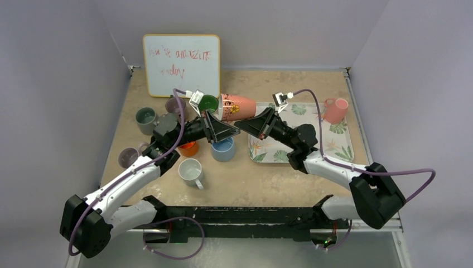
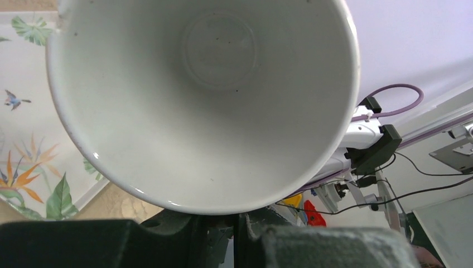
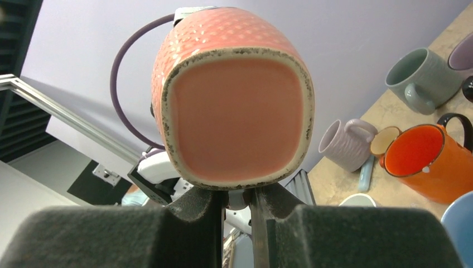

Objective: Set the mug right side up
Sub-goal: Turn over the cup on the tray, then place the cup at the center of the board.

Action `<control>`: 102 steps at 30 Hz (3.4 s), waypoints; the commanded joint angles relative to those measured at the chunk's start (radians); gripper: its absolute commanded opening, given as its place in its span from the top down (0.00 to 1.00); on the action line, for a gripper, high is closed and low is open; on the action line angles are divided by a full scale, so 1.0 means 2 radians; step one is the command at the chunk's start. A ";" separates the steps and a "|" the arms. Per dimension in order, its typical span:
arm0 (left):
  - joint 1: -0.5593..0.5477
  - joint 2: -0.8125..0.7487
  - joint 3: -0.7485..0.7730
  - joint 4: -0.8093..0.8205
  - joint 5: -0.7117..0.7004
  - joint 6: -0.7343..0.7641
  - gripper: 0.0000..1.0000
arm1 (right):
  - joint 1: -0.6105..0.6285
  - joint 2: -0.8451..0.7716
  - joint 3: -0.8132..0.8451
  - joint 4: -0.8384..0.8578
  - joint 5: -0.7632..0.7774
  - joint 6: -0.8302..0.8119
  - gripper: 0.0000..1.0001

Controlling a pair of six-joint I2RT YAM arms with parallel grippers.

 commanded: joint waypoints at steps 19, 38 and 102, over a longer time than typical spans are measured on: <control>-0.002 -0.036 0.009 -0.208 -0.025 0.167 1.00 | 0.005 -0.205 -0.069 -0.327 0.037 -0.192 0.20; -0.133 -0.026 0.077 -0.446 -0.227 0.269 1.00 | 0.005 -0.371 0.002 -0.642 0.216 -0.314 0.01; -0.338 -0.042 0.118 -0.594 -0.541 0.182 0.15 | 0.005 -0.280 0.056 -0.788 0.408 -0.227 0.01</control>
